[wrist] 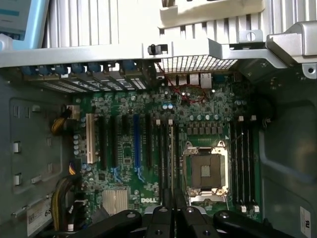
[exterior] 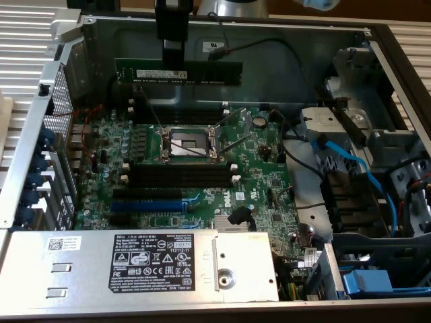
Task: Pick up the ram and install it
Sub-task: 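Pick up the ram and move it above insertion slot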
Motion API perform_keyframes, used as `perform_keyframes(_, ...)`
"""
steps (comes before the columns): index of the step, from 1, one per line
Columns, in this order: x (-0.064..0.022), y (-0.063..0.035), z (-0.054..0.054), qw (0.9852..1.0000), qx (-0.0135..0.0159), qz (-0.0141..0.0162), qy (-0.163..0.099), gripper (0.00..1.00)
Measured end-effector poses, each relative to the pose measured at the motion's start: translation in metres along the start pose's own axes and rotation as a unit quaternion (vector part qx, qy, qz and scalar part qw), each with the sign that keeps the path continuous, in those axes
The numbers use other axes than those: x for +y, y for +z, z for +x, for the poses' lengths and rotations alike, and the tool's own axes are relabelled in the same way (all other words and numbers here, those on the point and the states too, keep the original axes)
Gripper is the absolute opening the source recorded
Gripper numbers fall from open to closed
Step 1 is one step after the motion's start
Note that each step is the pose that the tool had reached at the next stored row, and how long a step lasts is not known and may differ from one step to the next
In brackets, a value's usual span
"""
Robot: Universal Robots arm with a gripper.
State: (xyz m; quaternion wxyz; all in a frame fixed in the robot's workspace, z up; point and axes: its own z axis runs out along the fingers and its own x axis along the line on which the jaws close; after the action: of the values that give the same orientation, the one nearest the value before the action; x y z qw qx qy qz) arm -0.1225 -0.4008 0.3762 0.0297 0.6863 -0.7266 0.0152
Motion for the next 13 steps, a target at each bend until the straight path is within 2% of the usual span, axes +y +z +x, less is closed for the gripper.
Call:
perform_keyframes(4, 0.0001, -0.0037, -0.0018, 1.0, -0.0001, 0.0001, 0.0, 0.12)
perform_keyframes(13, 0.0002, -0.0037, -0.0018, 1.0, -0.0001, 0.0001, 0.0, 0.12)
